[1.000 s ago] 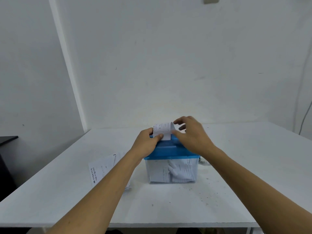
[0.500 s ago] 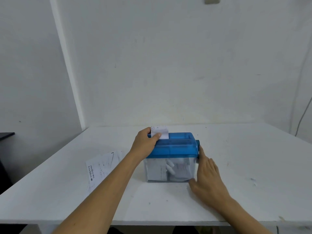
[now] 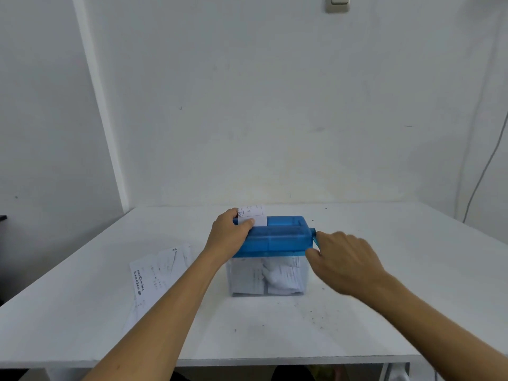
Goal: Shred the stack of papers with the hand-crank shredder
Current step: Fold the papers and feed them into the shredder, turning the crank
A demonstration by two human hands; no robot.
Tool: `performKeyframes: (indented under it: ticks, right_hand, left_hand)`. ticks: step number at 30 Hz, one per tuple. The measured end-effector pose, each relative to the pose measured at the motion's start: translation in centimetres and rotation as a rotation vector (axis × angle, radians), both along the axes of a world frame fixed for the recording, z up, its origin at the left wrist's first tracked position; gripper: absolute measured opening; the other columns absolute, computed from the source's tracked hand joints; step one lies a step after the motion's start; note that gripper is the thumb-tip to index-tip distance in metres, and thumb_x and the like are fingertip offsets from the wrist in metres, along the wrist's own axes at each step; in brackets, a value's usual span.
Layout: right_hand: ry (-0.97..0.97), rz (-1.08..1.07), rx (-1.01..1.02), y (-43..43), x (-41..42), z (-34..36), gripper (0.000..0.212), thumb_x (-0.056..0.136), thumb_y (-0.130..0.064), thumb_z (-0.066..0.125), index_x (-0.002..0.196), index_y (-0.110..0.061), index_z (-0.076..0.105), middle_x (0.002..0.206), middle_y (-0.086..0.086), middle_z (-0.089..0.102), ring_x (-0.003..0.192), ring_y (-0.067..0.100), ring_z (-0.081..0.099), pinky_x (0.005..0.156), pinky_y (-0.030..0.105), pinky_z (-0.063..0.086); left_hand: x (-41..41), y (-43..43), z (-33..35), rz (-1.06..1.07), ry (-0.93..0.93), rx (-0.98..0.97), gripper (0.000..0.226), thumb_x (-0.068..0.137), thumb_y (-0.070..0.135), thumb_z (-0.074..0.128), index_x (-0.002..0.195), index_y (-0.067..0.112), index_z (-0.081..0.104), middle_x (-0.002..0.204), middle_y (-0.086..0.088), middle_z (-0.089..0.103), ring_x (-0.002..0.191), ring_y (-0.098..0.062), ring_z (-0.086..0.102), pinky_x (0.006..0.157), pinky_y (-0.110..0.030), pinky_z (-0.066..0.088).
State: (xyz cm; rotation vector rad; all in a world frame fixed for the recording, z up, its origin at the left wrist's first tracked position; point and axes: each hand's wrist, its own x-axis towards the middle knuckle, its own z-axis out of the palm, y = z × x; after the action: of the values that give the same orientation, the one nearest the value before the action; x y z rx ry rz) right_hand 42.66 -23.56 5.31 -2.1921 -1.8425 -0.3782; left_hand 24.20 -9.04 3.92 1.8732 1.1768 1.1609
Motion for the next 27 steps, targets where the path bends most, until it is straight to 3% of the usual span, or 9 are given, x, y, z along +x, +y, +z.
performKeyframes:
  ticks: [3, 7, 10, 13, 17, 20, 22, 24, 27]
  right_hand:
    - [-0.173, 0.083, -0.078, 1.2, 0.3, 3.2, 0.03, 0.102, -0.024, 0.028, 0.074, -0.016, 0.037, 0.077, 0.001, 0.046, 0.069, 0.019, 0.049, 0.064, 0.033, 0.041]
    - [-0.126, 0.059, -0.221, 4.5, 1.3, 6.4, 0.031, 0.103, -0.025, 0.026, 0.082, -0.011, 0.045, 0.091, 0.004, 0.054, 0.08, 0.023, 0.051, 0.072, 0.038, 0.04]
    - [-0.045, 0.022, -0.335, 7.2, 1.7, 7.7, 0.047, 0.102, -0.033, 0.023, 0.073, -0.013, 0.055, 0.083, 0.002, 0.068, 0.074, 0.017, 0.053, 0.073, 0.034, 0.043]
    - [0.019, 0.011, -0.35, 9.6, 2.5, 8.0, 0.059, 0.101, -0.039, 0.024, 0.069, -0.009, 0.064, 0.067, 0.005, 0.066, 0.063, 0.019, 0.055, 0.07, 0.033, 0.046]
    - [0.321, 0.02, -0.137, 12.7, 3.8, 6.0, 0.054, 0.095, -0.039, 0.037, 0.064, -0.01, 0.072, 0.068, 0.004, 0.07, 0.065, 0.023, 0.066, 0.073, 0.035, 0.055]
    - [0.574, 0.02, 0.058, 14.9, 4.1, 2.7, 0.041, 0.094, -0.036, 0.043, 0.064, -0.01, 0.052, 0.072, 0.001, 0.062, 0.062, 0.021, 0.054, 0.064, 0.032, 0.044]
    - [0.861, 0.015, 0.118, 15.5, 4.4, -0.2, 0.037, 0.097, -0.034, 0.046, 0.067, -0.014, 0.045, 0.071, 0.007, 0.053, 0.062, 0.02, 0.044, 0.062, 0.031, 0.037]
    - [1.134, -0.009, 0.134, 15.2, 4.5, -3.3, 0.033, 0.098, -0.03, 0.051, 0.072, -0.01, 0.051, 0.072, 0.01, 0.055, 0.063, 0.019, 0.049, 0.063, 0.031, 0.042]
    - [1.236, -0.035, 0.171, 13.9, 4.0, -6.0, 0.034, 0.102, -0.023, 0.053, 0.072, -0.006, 0.055, 0.068, 0.008, 0.058, 0.06, 0.017, 0.055, 0.057, 0.028, 0.048]
  left_hand:
    - [0.1, 0.0, -0.1, 0.006, 0.016, 0.012, 0.021, 0.1, 0.021, 0.059, 0.12, 0.017, 0.062, 0.112, 0.011, 0.059, 0.097, -0.008, 0.056, 0.069, -0.01, 0.042]
    - [-0.1, 0.2, -0.3, 0.003, -0.014, 0.021, 0.016, 0.098, 0.021, 0.061, 0.114, 0.02, 0.065, 0.109, 0.011, 0.062, 0.09, 0.0, 0.057, 0.068, -0.009, 0.042]
    - [-0.2, 0.3, -0.5, 0.005, -0.027, 0.038, 0.018, 0.098, 0.022, 0.062, 0.115, 0.02, 0.067, 0.108, 0.013, 0.062, 0.087, 0.002, 0.057, 0.066, -0.004, 0.042]
    - [-0.2, 0.5, -0.6, 0.003, -0.029, 0.044, 0.02, 0.097, 0.023, 0.062, 0.116, 0.018, 0.068, 0.108, 0.012, 0.064, 0.092, -0.003, 0.059, 0.065, -0.003, 0.045]
    - [-0.2, 0.5, -0.7, -0.005, -0.044, 0.043, 0.012, 0.098, 0.023, 0.062, 0.109, 0.023, 0.067, 0.103, 0.014, 0.064, 0.088, 0.003, 0.058, 0.067, -0.006, 0.044]
    - [-0.2, 0.6, -0.8, -0.019, -0.058, 0.034, 0.018, 0.098, 0.023, 0.061, 0.115, 0.021, 0.066, 0.107, 0.012, 0.065, 0.09, 0.003, 0.058, 0.071, -0.008, 0.043]
    - [-0.2, 0.6, -0.8, -0.021, -0.064, 0.032, 0.015, 0.098, 0.025, 0.063, 0.113, 0.025, 0.064, 0.11, 0.011, 0.065, 0.091, 0.004, 0.058, 0.07, -0.008, 0.044]
    - [-0.1, 0.5, -0.9, -0.014, -0.064, 0.034, 0.021, 0.095, 0.031, 0.067, 0.115, 0.025, 0.065, 0.111, 0.012, 0.065, 0.092, 0.004, 0.058, 0.068, -0.007, 0.044]
    - [-0.1, 0.0, -0.6, -0.009, -0.07, 0.043, 0.038, 0.084, 0.046, 0.077, 0.114, 0.027, 0.065, 0.107, 0.017, 0.065, 0.094, 0.003, 0.059, 0.065, -0.007, 0.046]
